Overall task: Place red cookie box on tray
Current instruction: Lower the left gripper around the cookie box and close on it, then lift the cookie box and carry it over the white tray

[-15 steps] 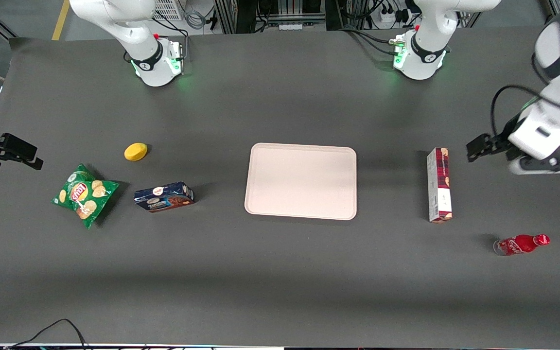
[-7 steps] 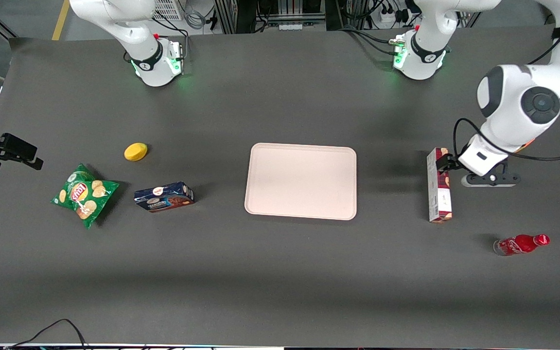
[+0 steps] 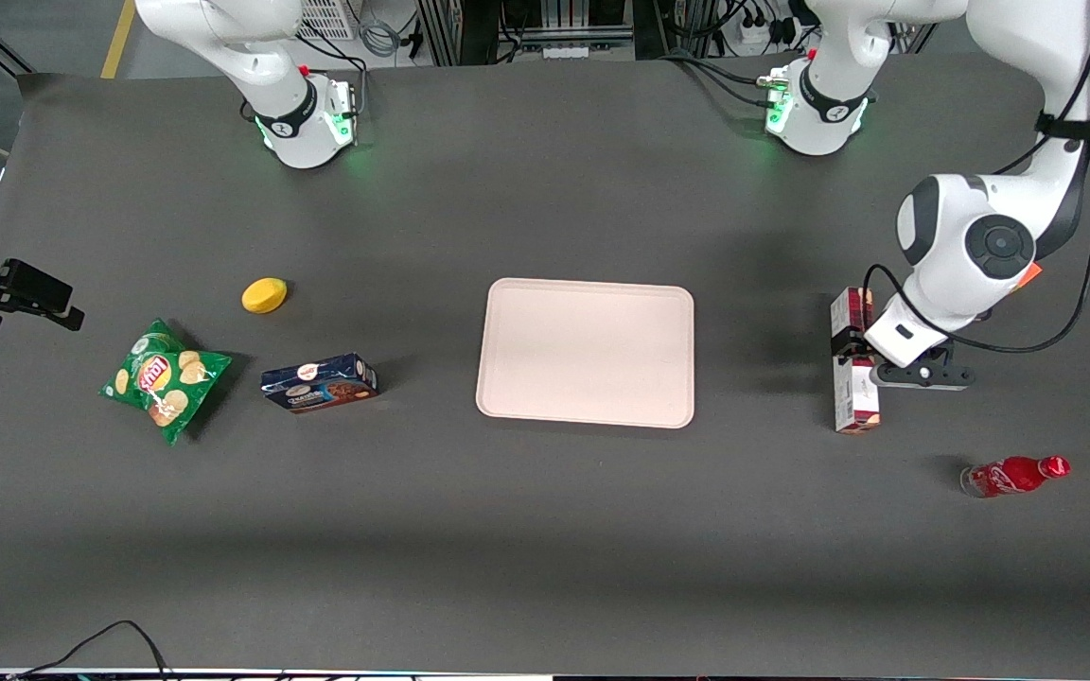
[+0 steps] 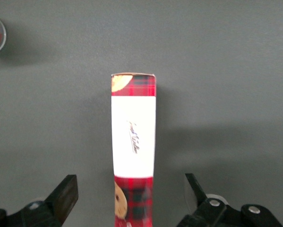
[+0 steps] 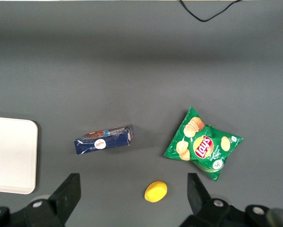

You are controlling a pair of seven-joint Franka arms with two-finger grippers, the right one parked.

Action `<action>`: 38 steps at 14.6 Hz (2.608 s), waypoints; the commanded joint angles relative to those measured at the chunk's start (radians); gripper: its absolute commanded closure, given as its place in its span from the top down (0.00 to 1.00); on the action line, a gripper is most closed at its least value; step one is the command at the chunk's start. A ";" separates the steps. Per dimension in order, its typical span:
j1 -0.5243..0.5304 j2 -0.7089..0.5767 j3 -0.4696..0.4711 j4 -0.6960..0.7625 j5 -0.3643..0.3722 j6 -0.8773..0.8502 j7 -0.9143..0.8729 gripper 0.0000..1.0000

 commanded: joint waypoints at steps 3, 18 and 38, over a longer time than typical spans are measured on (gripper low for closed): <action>0.030 0.082 -0.002 -0.005 0.006 0.081 0.043 1.00; 0.028 0.080 -0.030 0.002 -0.112 -0.037 0.043 0.30; -0.001 0.032 -0.318 0.476 -0.124 -0.504 -0.348 0.00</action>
